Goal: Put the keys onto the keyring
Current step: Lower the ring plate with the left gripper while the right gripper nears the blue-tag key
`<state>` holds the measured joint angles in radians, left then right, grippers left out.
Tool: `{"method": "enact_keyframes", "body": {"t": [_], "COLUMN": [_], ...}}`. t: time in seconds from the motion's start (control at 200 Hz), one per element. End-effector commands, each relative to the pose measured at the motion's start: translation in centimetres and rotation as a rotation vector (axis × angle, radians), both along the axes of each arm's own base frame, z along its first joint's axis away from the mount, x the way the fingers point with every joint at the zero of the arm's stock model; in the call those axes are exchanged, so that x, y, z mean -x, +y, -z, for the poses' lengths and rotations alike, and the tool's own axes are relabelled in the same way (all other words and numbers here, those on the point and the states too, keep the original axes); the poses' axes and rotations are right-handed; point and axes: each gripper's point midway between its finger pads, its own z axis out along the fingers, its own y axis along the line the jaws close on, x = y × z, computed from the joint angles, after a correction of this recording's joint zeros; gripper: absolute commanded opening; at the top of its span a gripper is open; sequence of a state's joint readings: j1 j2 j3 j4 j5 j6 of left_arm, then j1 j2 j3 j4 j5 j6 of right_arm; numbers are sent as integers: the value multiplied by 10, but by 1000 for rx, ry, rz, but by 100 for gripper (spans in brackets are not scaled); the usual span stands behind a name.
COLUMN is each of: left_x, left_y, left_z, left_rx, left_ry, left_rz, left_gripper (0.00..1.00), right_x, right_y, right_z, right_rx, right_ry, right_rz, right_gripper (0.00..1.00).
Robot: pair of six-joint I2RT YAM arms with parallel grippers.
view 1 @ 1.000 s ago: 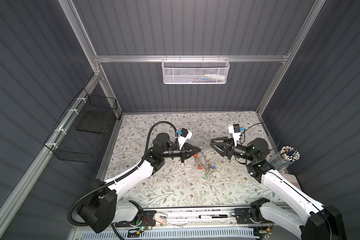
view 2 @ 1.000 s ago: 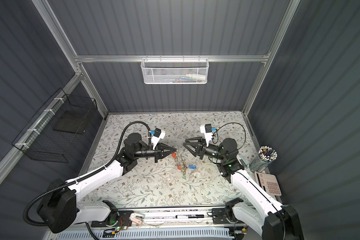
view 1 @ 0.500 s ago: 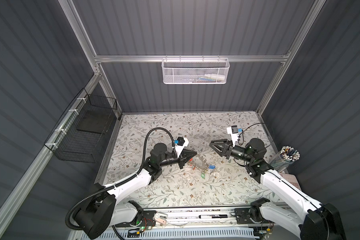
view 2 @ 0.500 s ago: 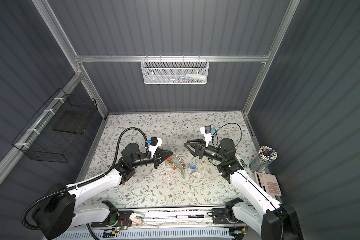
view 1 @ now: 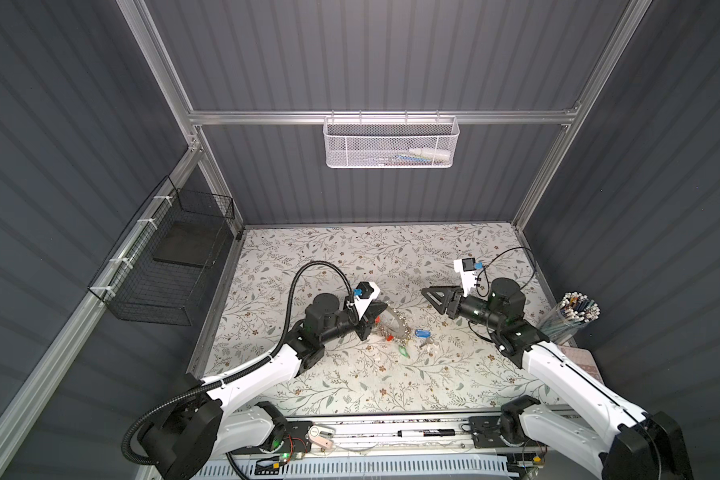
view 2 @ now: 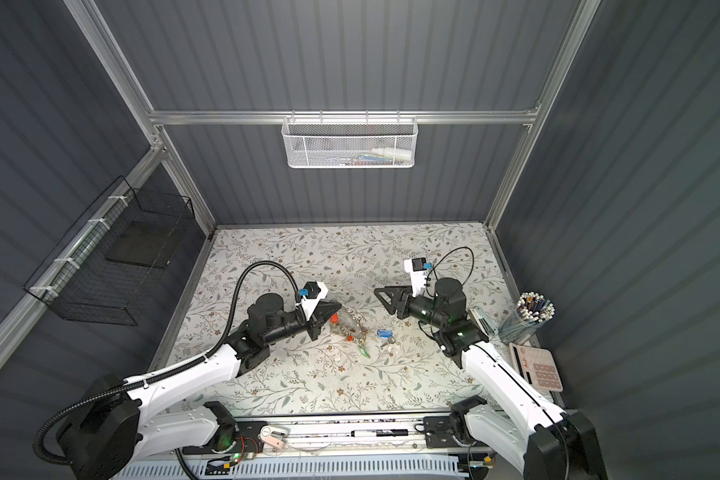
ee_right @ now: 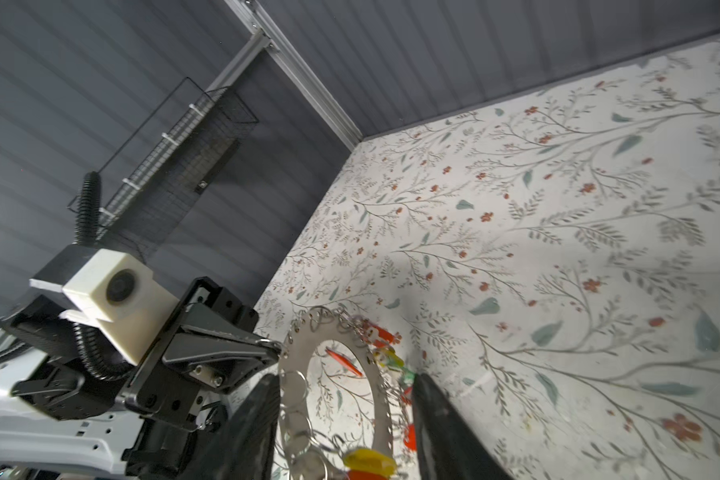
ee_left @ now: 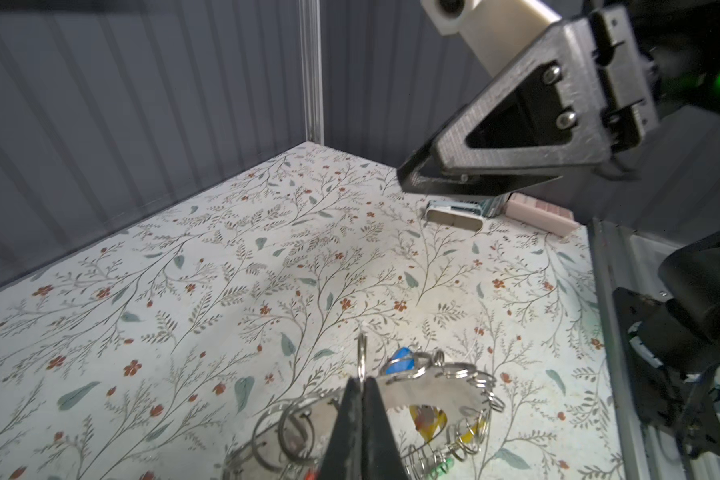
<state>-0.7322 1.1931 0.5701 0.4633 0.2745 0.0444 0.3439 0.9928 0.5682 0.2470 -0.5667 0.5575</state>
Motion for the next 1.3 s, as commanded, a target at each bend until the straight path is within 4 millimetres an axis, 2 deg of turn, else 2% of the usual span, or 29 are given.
{"method": "enact_keyframes", "body": {"t": [0.0,0.1,0.29,0.535,1.0,1.296], "left_x": [-14,-20,-24,-24,-18,-12], "left_y": [7,9,12,12,9,9], "left_z": [-8,2,5,5,8,5], "left_rx": [-34,-81,-107,-118,-88,-68], "left_ry": [-36,1,52,99,118,109], "left_rz": [-93,-124,-162,-180,-150,-130], "left_gripper": [0,0,0,0,0,0], "right_x": [-1,1,7,20,35,32], "right_y": [-20,-27,-38,-45,-36,-32], "right_z": [39,57,90,115,160,182], "right_rx": [119,167,271,342,497,554], "right_ry": [104,159,237,302,398,437], "right_rz": [107,149,220,279,255,239], "right_gripper": [53,52,51,51,48,42]}}
